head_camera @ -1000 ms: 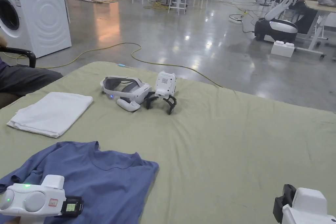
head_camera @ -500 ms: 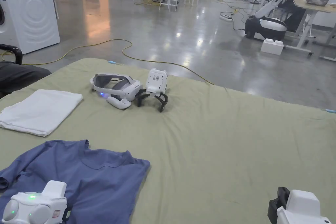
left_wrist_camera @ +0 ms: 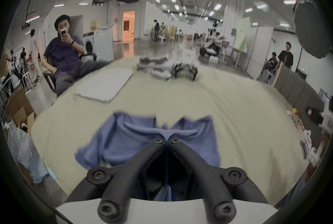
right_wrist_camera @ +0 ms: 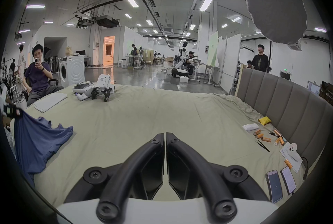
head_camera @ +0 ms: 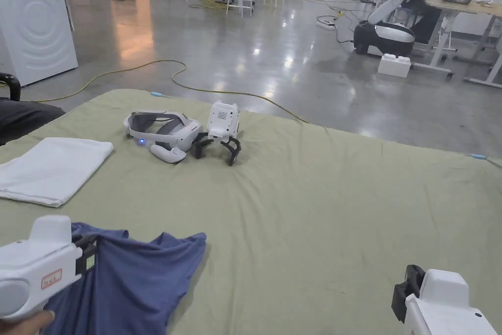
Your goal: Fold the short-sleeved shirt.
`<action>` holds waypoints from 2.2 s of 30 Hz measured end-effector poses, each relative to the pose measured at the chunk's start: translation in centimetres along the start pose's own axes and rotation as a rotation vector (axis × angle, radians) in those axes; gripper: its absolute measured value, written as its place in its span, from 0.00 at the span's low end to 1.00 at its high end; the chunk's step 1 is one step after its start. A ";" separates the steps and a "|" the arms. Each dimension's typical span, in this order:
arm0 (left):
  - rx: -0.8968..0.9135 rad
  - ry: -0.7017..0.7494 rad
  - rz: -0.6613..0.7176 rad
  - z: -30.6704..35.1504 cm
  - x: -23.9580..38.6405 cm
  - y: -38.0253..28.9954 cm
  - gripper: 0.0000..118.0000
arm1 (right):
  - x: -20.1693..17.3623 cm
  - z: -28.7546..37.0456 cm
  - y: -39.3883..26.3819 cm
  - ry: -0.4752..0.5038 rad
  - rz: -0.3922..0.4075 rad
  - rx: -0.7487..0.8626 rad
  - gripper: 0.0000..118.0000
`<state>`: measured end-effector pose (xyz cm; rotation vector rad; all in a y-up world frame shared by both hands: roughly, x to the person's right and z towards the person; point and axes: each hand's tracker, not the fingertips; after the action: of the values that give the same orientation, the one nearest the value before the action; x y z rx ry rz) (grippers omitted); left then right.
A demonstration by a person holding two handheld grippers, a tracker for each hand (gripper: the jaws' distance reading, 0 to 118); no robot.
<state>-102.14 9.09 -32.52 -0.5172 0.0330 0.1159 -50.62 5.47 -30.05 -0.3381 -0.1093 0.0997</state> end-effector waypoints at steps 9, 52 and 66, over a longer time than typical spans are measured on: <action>0.254 -0.196 -0.155 2.2 7.2 10.2 0.00 | 2.3 1.7 1.0 -0.018 -0.033 0.045 0.01; 0.250 -0.347 -0.183 1.0 27.4 -0.8 0.27 | 7.9 5.6 2.3 -0.109 -0.088 0.137 0.01; 0.119 -0.206 -0.139 -0.5 22.6 -2.1 0.00 | 3.8 4.4 4.1 -0.044 -0.056 0.187 0.01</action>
<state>-79.42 9.35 -33.26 -0.3851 -0.1960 0.0309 -47.71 11.24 -26.96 -0.1462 -0.1516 0.0610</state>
